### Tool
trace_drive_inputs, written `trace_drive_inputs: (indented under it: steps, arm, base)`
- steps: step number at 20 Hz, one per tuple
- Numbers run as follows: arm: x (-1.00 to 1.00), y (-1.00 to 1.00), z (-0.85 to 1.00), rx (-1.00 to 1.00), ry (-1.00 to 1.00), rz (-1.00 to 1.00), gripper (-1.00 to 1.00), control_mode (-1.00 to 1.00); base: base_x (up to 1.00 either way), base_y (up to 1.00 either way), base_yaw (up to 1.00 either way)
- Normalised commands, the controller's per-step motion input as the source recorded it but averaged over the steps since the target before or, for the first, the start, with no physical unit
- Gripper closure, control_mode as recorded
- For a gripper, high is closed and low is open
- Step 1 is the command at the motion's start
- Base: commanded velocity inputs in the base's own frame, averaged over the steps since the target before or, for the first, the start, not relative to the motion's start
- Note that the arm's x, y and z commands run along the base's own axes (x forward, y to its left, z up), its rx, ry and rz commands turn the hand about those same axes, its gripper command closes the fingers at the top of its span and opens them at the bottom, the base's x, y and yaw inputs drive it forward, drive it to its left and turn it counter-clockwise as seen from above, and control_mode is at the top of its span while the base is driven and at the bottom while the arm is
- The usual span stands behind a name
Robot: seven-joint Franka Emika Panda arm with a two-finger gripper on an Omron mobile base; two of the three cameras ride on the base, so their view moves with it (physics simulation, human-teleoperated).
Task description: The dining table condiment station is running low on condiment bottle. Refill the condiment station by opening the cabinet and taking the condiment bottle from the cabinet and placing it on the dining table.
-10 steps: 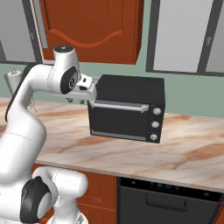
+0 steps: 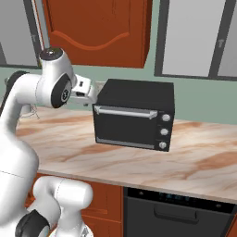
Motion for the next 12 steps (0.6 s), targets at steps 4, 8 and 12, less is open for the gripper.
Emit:
trace_drive_inputs:
  steps: [4, 8, 12]
  arm:
    - [-0.20, 0.51, 0.59, 0.02, -0.47, -0.02, -1.00, -1.00]
    - [0.00, 0.64, 0.60, 0.04, -0.33, -0.03, -1.00, -1.00]
    - [0.09, 0.64, 0.73, 0.00, -0.31, -0.04, -1.00, -1.00]
  base:
    - [0.00, 0.00, 0.00]
    - [0.00, 0.00, 0.00]
    - [0.00, 0.00, 0.00]
